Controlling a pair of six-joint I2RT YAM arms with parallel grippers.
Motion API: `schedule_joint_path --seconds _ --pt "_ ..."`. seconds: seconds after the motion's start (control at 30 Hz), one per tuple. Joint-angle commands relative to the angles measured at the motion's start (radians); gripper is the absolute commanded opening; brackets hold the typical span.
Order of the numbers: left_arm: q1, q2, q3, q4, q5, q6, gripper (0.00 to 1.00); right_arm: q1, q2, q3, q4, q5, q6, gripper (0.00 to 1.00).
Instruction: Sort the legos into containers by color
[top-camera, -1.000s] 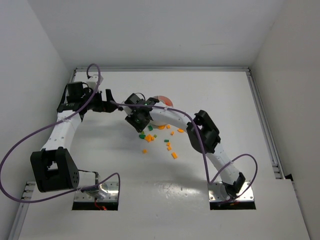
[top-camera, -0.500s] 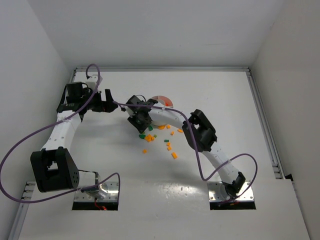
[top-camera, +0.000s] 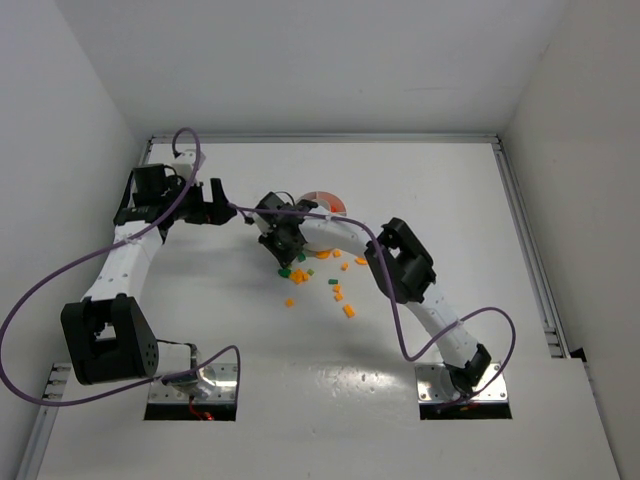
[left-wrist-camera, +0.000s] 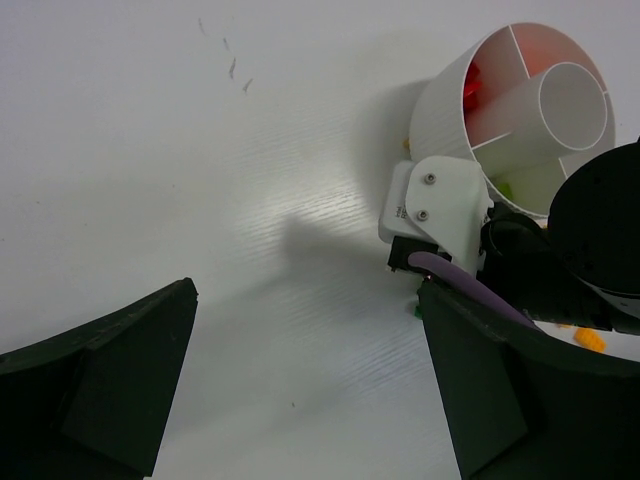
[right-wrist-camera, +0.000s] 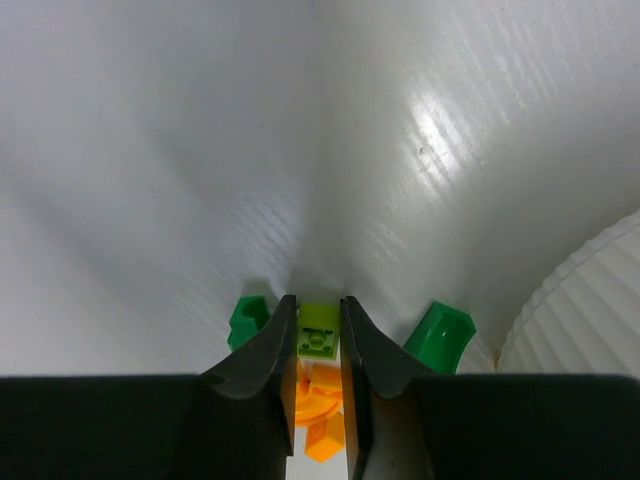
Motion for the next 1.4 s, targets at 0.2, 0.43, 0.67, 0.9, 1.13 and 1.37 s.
schedule_joint_path --seconds 0.2,0.43,0.67,0.9,1.13,1.37 --pt "0.005 -0.01 0.004 0.023 0.025 -0.007 1.0 0.01 -0.131 -0.056 -0.01 -0.031 -0.019 0.02" --pt "0.005 -0.01 0.004 0.023 0.035 -0.007 1.0 0.01 -0.25 -0.036 -0.019 0.004 -0.071 0.0" --pt "0.005 -0.01 0.004 0.023 0.044 -0.007 1.0 0.001 -0.327 -0.016 -0.01 0.143 -0.159 0.0" --pt "0.005 -0.01 0.004 0.023 0.044 -0.016 1.0 -0.018 -0.317 0.012 -0.001 0.197 -0.188 0.0" --pt "0.005 -0.01 0.004 0.023 0.044 -0.016 1.0 -0.047 -0.306 0.026 -0.001 0.239 -0.197 0.01" --pt "0.005 -0.001 0.013 0.032 0.044 -0.016 1.0 -0.065 -0.306 0.016 -0.001 0.229 -0.197 0.25"
